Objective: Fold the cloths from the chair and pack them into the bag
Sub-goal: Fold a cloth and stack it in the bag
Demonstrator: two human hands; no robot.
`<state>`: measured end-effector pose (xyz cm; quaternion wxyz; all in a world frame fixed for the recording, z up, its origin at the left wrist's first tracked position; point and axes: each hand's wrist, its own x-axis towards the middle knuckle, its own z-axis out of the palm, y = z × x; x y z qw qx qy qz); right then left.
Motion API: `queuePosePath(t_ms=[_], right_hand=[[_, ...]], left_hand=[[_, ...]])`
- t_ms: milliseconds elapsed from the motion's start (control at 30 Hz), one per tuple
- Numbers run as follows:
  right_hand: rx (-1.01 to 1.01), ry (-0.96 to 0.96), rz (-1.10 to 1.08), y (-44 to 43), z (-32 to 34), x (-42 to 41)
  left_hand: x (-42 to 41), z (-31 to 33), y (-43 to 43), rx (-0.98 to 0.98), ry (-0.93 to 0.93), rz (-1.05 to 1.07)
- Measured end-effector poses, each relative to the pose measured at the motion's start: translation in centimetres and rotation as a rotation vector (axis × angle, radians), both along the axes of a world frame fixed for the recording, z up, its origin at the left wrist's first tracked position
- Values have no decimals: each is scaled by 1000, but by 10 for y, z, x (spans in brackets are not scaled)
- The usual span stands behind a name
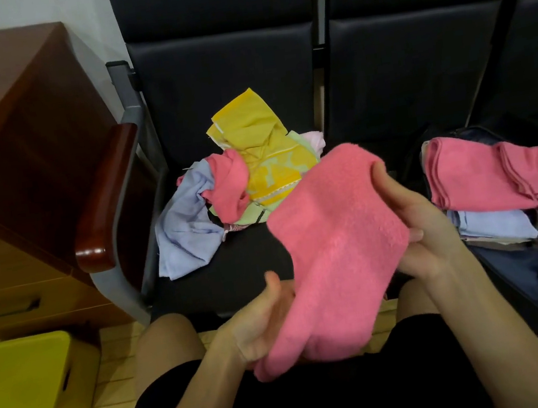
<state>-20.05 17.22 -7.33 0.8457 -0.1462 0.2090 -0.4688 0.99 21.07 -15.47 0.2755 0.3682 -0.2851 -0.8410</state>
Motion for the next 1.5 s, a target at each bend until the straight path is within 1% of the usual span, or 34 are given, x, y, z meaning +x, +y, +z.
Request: queuePosePath(t_ms=[67, 100, 167, 200, 267, 333, 400, 433, 500, 567, 633, 733, 800, 967, 1033, 1100, 1133, 1200, 1267, 1333, 1400, 1433, 1500], right_hand=[[-26, 82, -104, -5, -3, -6], [-17, 120, -164, -8, -7, -9], [-1, 180, -224, -13, -17, -12], [20, 220, -219, -14, -25, -11], [93, 295, -131, -7, -47, -1], [160, 365, 53, 13, -64, 17], [192, 344, 217, 31, -73, 29], [179, 355, 241, 37, -72, 32], [113, 458, 185, 38, -69, 32], [75, 530, 20, 31, -65, 25], [-10, 587, -106, 23, -55, 17], [-158, 757, -151, 17, -47, 13], [-237, 859, -164, 15, -45, 14], [-333, 1078, -262, 12, -39, 8], [-397, 1208, -285, 10, -36, 5], [-441, 1282, -328, 3, -26, 3], [-445, 1283, -355, 0, -18, 2], [-406, 1182, -347, -8, -1, -2], [-368, 1051, -266, -15, 15, -8], [-363, 973, -198, -20, 29, -12], [-381, 955, -178, -23, 39, -15], [-402, 979, -190, -24, 43, -16], [-496, 1103, -231, -27, 48, -15]], left_hand=[[-3, 5, 2, 60, -86, 91], [-2, 3, 3, 48, -124, 120], [-1, 5, 2, 41, -139, 176], [-1, 8, -1, 35, -134, 209], [0, 16, -9, -11, -107, 254], [1, 25, -16, -57, -97, 299], [1, 30, -21, -82, -108, 325], [1, 32, -22, -102, -122, 333], [1, 33, -23, -132, -152, 342], [6, 33, -26, -153, -186, 370], [12, 34, -30, -197, -208, 367], [19, 37, -35, -234, -239, 332], [21, 38, -36, -260, -304, 291], [29, 39, -35, -323, -429, 209], [30, 44, -36, -279, -378, 210], [29, 53, -41, -202, -203, 273], [28, 61, -44, -192, -126, 301], [27, 78, -52, -231, -63, 333], [26, 94, -59, -288, -76, 354], [26, 106, -66, -364, -109, 358], [28, 116, -71, -437, -179, 382], [29, 119, -74, -461, -216, 404], [33, 124, -80, -476, -287, 455]])
